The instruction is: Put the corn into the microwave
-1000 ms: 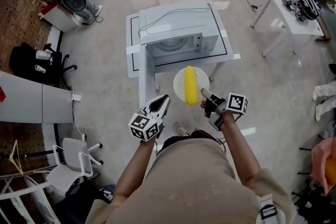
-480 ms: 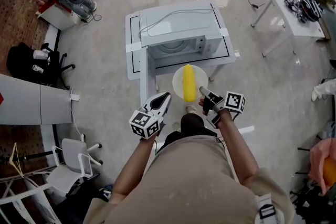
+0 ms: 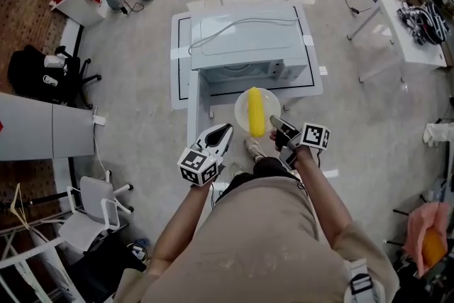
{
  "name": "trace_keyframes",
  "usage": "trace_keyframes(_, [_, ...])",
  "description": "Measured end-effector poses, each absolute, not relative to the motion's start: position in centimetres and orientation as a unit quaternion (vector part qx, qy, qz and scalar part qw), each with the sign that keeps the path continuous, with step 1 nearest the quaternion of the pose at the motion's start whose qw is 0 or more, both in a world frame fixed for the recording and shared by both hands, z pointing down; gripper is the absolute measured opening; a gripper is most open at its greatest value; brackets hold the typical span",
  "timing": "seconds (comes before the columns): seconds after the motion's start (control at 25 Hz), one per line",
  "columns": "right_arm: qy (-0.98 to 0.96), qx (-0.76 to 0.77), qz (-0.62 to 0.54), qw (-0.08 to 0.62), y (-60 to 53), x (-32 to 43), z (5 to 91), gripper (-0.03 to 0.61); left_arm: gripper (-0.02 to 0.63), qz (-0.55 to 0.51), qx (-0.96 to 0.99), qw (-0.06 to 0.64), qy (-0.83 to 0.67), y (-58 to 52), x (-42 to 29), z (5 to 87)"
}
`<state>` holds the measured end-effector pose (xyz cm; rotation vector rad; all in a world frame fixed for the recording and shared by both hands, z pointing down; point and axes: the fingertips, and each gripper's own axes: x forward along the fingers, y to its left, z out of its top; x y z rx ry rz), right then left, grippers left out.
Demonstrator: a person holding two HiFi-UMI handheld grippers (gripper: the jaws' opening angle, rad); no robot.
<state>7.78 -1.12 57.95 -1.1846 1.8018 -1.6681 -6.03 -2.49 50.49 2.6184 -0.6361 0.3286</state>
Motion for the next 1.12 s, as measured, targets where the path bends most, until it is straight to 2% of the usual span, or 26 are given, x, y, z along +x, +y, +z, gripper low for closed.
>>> trace_keyframes(1.12, [0.642, -0.378, -0.646, 0.166, -11.9, 7.6, 69.8, 0.014, 0.003, 0.14, 0.905, 0.234, -0.326, -10.3, -3.7, 57.2])
